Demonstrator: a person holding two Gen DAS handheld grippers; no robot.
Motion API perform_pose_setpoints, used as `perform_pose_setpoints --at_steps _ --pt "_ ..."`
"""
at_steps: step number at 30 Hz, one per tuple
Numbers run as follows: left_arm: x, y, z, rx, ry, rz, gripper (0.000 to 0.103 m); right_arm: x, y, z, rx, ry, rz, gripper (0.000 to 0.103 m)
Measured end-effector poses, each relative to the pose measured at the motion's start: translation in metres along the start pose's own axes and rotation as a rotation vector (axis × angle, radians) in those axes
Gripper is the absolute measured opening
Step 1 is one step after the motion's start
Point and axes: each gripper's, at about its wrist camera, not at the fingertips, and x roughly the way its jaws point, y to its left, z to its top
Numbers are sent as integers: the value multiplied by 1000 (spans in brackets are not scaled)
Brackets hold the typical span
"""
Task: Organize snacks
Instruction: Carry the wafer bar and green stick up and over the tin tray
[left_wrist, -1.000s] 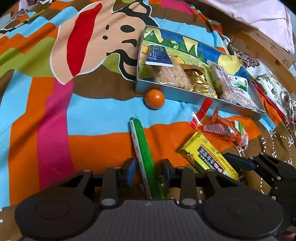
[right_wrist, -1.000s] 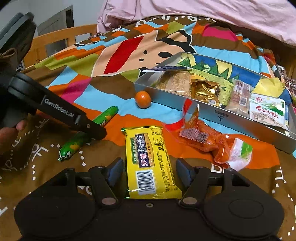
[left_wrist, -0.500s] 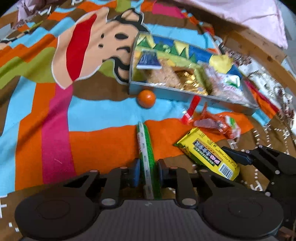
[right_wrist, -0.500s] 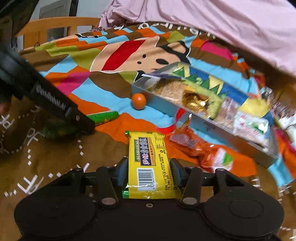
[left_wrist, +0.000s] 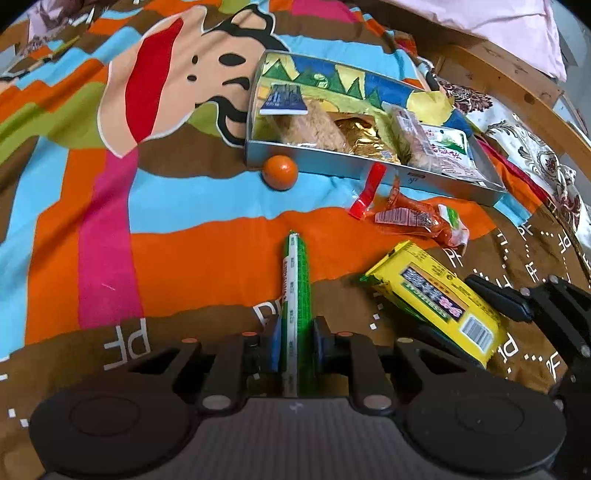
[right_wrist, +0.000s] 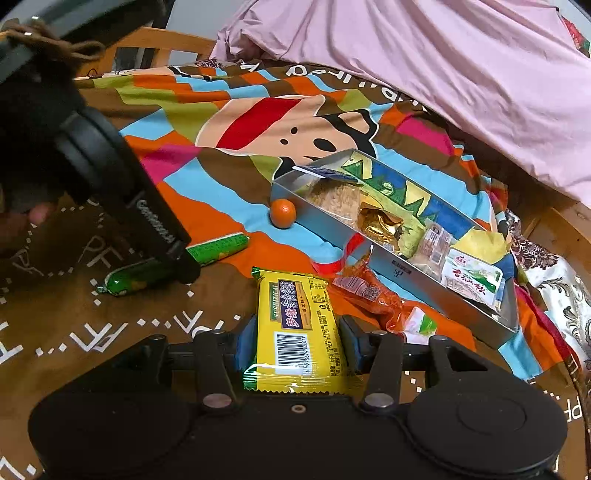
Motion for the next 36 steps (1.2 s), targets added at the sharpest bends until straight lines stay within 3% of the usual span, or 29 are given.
perform_pose_setpoints --at_steps 9,14,20,28,36 --pt "2 -2 2 3 -11 0 19 0 3 -1 -41 -31 -50 50" --pt "-12 -7 5 9 -104 -12 19 1 10 -1 -136 -66 -136 50" --pt "-29 -7 14 -34 -231 -19 19 -4 1 4 -133 -120 -202 50" --pt "-30 -15 55 -67 -383 -45 19 6 -27 29 -126 -213 -285 50" --pt "0 -16 108 -116 -476 -113 19 68 -75 54 -22 -210 -333 50"
